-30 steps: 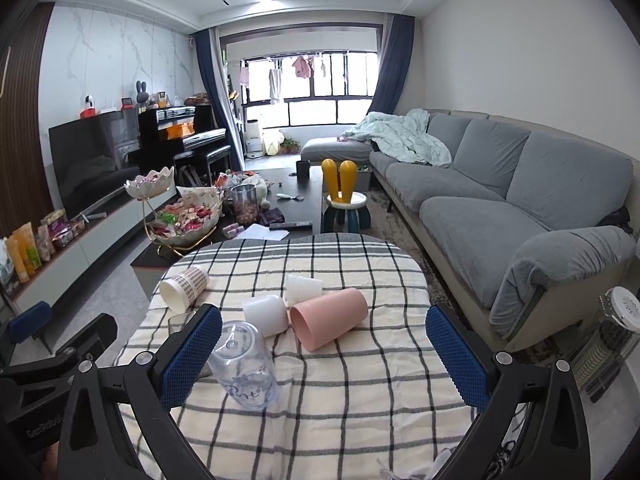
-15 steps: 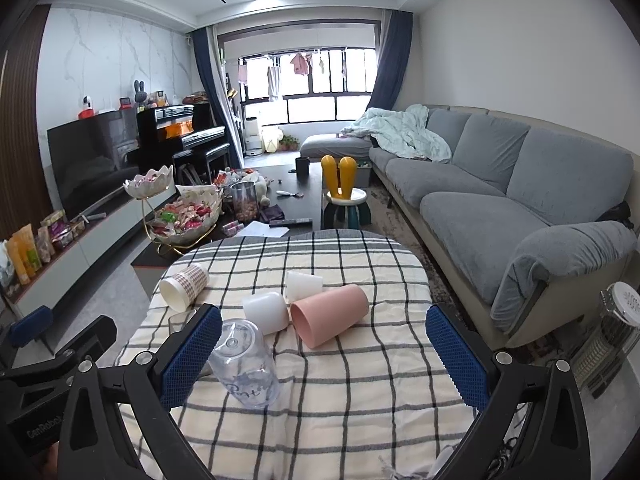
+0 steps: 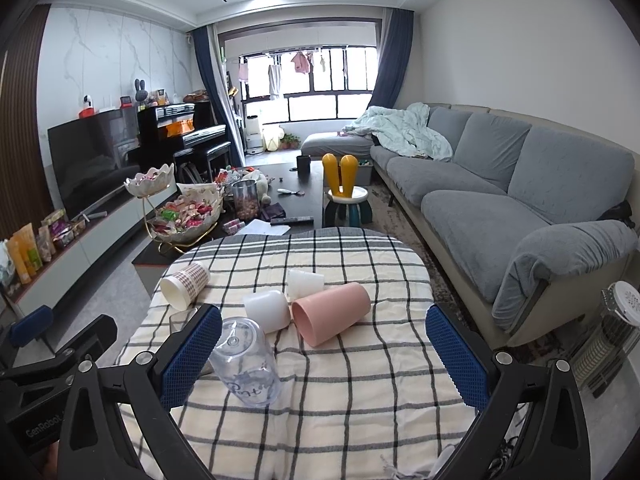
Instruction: Flip cup upside down
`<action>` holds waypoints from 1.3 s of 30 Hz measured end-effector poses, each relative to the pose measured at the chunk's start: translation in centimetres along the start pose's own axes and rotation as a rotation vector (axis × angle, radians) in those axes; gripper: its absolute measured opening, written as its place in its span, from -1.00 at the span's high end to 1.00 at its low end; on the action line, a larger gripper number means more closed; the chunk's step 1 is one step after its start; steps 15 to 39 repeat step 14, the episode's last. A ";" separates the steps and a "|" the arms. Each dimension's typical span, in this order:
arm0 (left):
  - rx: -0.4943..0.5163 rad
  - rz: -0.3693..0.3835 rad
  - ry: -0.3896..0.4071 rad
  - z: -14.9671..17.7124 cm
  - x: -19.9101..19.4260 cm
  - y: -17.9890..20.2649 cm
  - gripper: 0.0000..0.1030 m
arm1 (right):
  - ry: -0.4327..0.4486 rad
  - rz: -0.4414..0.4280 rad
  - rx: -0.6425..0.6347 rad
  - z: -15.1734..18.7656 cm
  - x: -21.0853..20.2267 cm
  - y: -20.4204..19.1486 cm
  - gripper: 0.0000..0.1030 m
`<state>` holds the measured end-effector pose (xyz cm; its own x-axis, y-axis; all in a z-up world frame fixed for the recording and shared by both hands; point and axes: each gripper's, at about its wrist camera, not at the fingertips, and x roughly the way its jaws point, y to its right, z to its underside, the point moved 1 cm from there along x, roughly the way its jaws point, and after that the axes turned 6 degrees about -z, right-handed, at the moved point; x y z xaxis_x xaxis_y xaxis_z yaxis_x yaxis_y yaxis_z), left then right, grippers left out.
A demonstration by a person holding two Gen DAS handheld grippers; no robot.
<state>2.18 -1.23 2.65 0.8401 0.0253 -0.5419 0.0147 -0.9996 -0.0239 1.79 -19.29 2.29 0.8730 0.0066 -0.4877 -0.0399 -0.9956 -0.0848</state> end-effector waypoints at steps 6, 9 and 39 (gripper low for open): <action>-0.006 -0.013 -0.005 0.2 0.2 -0.1 -1.00 | -0.001 0.000 0.001 0.0 0.0 0.0 -0.99; -0.001 -0.014 -0.010 0.4 0.3 0.0 -1.00 | 0.000 0.001 -0.001 0.0 0.0 0.0 -0.99; 0.029 -0.050 0.026 0.4 -0.1 0.4 -1.00 | -0.002 0.007 -0.005 0.0 0.1 0.0 -0.99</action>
